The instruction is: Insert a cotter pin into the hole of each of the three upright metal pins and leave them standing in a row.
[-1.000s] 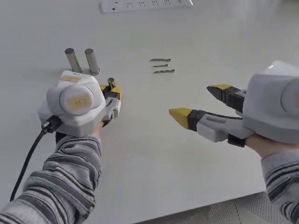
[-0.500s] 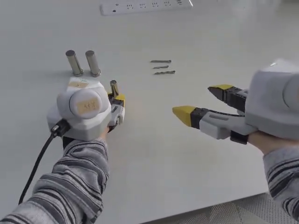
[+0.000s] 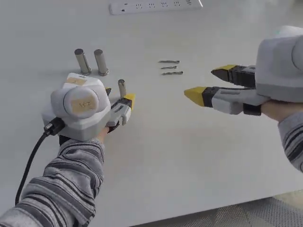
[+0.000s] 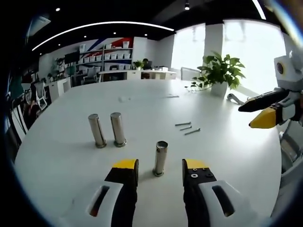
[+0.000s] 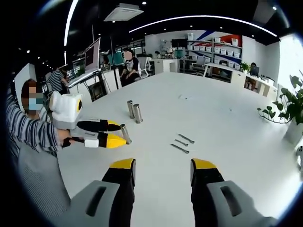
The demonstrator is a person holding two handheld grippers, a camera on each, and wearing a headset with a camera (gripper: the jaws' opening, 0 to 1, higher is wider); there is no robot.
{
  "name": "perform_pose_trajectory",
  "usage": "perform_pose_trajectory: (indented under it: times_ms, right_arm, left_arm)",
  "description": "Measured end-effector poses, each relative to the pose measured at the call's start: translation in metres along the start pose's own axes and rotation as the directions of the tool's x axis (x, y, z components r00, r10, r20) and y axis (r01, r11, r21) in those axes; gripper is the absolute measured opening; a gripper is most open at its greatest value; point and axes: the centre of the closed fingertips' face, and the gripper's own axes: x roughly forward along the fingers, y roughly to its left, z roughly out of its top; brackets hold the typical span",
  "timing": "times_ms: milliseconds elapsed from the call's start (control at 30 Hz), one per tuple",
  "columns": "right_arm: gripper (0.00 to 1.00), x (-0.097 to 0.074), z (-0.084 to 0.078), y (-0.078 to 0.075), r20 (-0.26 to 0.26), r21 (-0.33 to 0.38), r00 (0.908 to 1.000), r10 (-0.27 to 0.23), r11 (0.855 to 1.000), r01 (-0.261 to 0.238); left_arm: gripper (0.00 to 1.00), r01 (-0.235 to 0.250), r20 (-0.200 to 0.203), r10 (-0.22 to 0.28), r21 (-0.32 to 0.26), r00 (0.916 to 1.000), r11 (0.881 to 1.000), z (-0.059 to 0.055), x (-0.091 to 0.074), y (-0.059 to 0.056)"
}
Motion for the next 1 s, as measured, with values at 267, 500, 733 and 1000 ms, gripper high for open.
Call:
perform_pose_trajectory:
  times_ms: [267, 500, 733, 1000]
  right_arm:
    - [0.4, 0.024, 0.005, -0.023, -0.089, -0.062, 0.9951, 0.043, 0.997, -0.049]
    - [0.34, 0.045, 0.007, -0.04, -0.174, -0.116, 0.9826, 0.064, 0.99, -0.085]
    - [0.26, 0.069, 0.003, -0.048, -0.253, -0.175, 0.9634, 0.089, 0.975, -0.136]
    - [0.21, 0.091, -0.003, -0.052, -0.332, -0.237, 0.9376, 0.103, 0.953, -0.189]
  left_arm:
    - [0.56, 0.06, -0.002, -0.06, 0.052, 0.9982, 0.997, 0.006, -0.025, -0.004]
    - [0.69, 0.088, 0.006, -0.089, 0.056, 0.996, 0.995, 0.009, -0.05, -0.004]
    - [0.78, 0.094, 0.01, -0.095, 0.052, 0.9955, 0.994, 0.009, -0.068, -0.002]
    - [0.88, 0.092, 0.008, -0.092, 0.06, 0.9957, 0.994, 0.008, -0.079, 0.003]
